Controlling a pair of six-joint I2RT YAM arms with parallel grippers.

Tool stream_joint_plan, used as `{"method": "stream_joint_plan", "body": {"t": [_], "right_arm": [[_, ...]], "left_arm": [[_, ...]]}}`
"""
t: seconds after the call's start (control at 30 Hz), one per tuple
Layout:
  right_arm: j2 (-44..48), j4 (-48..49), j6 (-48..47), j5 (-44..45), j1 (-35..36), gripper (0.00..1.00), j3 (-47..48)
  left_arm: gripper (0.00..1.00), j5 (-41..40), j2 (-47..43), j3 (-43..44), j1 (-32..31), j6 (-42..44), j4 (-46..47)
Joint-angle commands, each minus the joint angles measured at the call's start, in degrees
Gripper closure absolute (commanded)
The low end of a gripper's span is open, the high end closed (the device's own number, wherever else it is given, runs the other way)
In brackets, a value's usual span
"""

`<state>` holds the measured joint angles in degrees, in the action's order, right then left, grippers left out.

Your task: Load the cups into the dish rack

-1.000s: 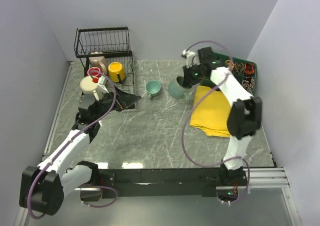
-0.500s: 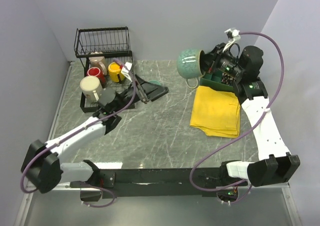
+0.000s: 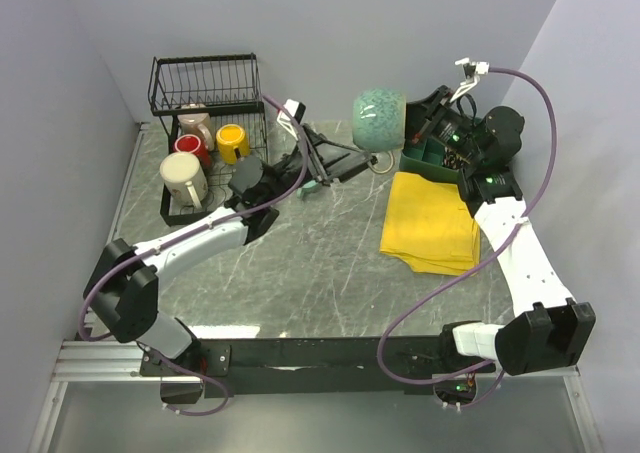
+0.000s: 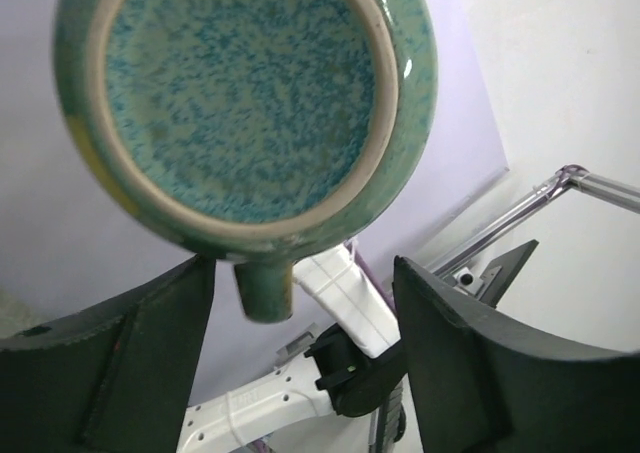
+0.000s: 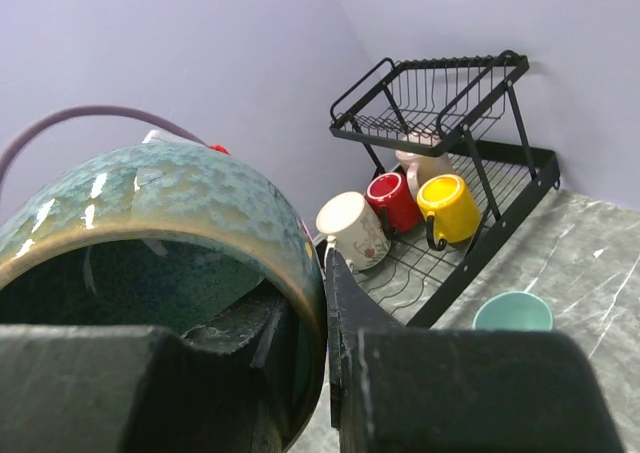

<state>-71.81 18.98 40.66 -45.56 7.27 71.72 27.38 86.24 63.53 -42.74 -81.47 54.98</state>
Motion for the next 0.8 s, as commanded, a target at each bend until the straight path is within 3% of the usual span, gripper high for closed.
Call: {"method": "stream_joint_plan", "body": {"t": [0.0, 0.13, 0.33, 0.6, 0.77], "right_arm": [[2.38, 10.55, 1.79, 1.35, 0.64, 1.00, 1.31], [2.82, 8.28, -2.77, 1.88, 0.64, 1.00, 1.40], [3.52, 7.47, -3.84, 2.06, 0.73, 1.00, 0.26], [3.96, 6.16, -6.03, 1.70, 0.91, 1.00, -0.71], [4.66, 6.33, -6.12, 1.53, 0.82, 1.00, -1.85]], "left_arm": [[0.27, -0.12, 0.69, 5.20, -1.64, 0.69, -1.35], [0.34, -4.25, -0.10, 7.40, -3.13, 5.44, -9.97], [0.50, -4.87, 2.09, 11.18, -4.19, 6.94, -14.46], [0.50, -4.00, 3.94, 13.73, -4.54, 6.68, -13.85], [0.60, -5.93, 2.98, 13.12, -4.54, 7.64, -13.93]]}}
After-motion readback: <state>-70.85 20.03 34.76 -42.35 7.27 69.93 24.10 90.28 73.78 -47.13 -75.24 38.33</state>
